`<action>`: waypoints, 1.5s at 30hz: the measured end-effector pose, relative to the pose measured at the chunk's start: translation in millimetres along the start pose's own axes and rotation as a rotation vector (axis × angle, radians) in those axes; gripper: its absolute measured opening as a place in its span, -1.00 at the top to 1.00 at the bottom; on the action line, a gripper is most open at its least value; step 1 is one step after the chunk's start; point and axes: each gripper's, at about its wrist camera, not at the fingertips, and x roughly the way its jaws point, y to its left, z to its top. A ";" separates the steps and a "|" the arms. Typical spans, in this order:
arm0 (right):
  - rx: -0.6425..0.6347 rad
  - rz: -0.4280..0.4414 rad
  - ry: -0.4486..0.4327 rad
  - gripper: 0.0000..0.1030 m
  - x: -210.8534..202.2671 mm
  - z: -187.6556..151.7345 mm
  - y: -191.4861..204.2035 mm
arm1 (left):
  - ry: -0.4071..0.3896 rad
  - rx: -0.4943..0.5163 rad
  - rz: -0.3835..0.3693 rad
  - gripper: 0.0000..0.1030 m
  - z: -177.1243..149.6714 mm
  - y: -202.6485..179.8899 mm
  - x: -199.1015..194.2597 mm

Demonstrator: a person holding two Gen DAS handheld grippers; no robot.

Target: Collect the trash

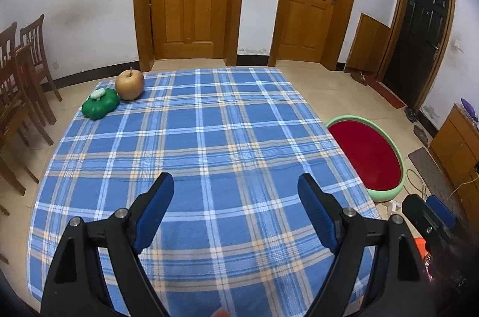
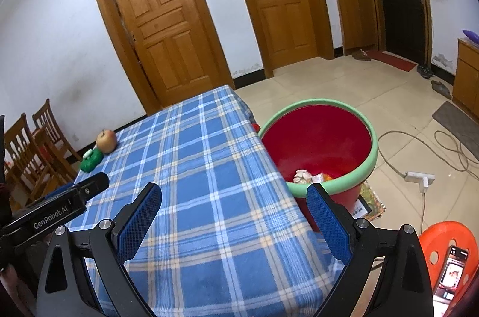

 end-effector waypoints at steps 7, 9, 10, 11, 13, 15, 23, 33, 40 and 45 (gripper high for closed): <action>-0.013 0.005 0.011 -0.89 0.0 -5.0 5.0 | -0.011 -0.012 0.036 -0.66 -6.1 6.4 -5.2; -0.015 0.006 0.014 -0.89 0.5 -6.3 6.6 | -0.015 -0.015 0.046 -0.66 -7.1 8.3 -6.5; -0.018 0.006 0.015 -0.89 0.8 -6.7 7.6 | -0.016 -0.017 0.049 -0.66 -7.3 9.2 -6.8; -0.020 0.007 0.017 -0.89 0.9 -7.3 8.2 | -0.018 -0.018 0.050 -0.66 -7.5 10.0 -6.9; -0.023 0.009 0.020 -0.89 1.7 -8.1 9.8 | -0.019 -0.019 0.052 -0.66 -7.8 10.8 -6.5; -0.025 0.010 0.024 -0.89 2.5 -8.8 11.1 | -0.020 -0.019 0.052 -0.66 -7.9 11.0 -6.4; -0.024 0.012 0.035 -0.89 6.1 -11.0 12.3 | -0.018 -0.019 0.049 -0.66 -8.1 10.6 -6.1; -0.024 0.012 0.035 -0.89 6.2 -10.7 12.1 | -0.018 -0.020 0.047 -0.66 -8.5 10.6 -5.7; -0.021 0.013 0.037 -0.89 7.0 -11.8 12.2 | -0.018 -0.020 0.049 -0.66 -8.4 10.4 -6.0; -0.022 0.014 0.037 -0.89 7.0 -11.4 11.8 | -0.019 -0.020 0.051 -0.66 -8.5 10.1 -6.1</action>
